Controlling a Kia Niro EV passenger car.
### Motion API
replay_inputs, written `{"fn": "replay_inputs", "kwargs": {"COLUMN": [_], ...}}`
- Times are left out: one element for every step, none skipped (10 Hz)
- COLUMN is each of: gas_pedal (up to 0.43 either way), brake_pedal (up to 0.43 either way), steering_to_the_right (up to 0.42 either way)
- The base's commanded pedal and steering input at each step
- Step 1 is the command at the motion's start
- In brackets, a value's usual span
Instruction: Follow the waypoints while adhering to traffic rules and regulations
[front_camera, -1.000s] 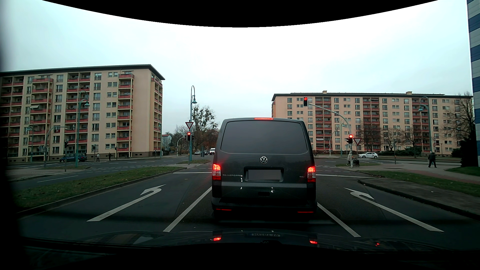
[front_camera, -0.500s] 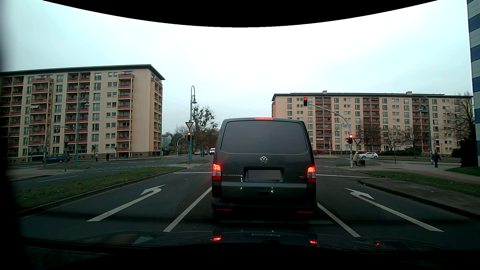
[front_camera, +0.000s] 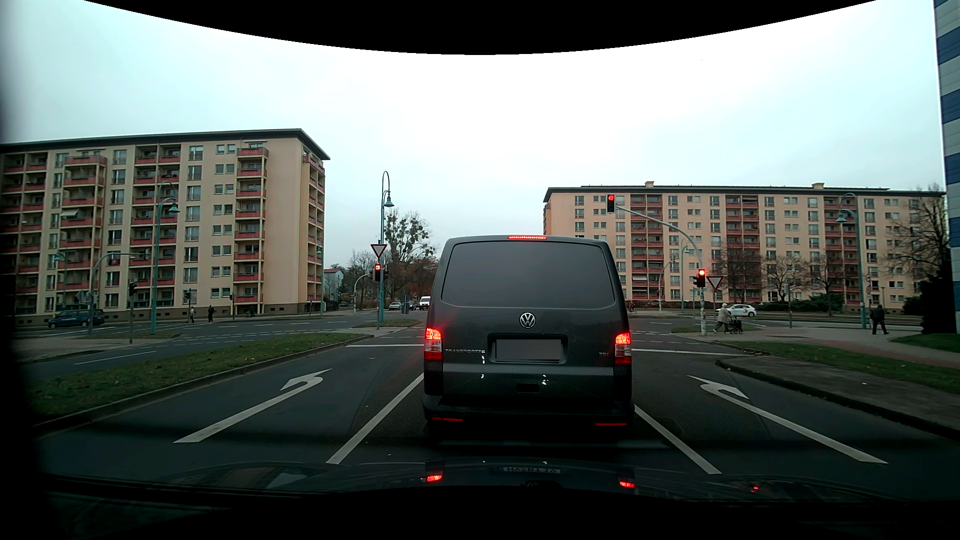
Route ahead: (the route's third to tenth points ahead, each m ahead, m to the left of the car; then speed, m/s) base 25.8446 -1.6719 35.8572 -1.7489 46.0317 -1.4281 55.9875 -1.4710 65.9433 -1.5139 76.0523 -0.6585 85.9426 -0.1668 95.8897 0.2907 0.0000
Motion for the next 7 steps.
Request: {"fn": "replay_inputs", "kwargs": {"gas_pedal": [0.0,0.0,0.0,0.0,0.0,0.0,0.0], "brake_pedal": [0.378,0.378,0.378,0.378,0.378,0.378,0.378], "steering_to_the_right": [0.004,0.004,0.004,0.004,0.004,0.004,0.004]}}
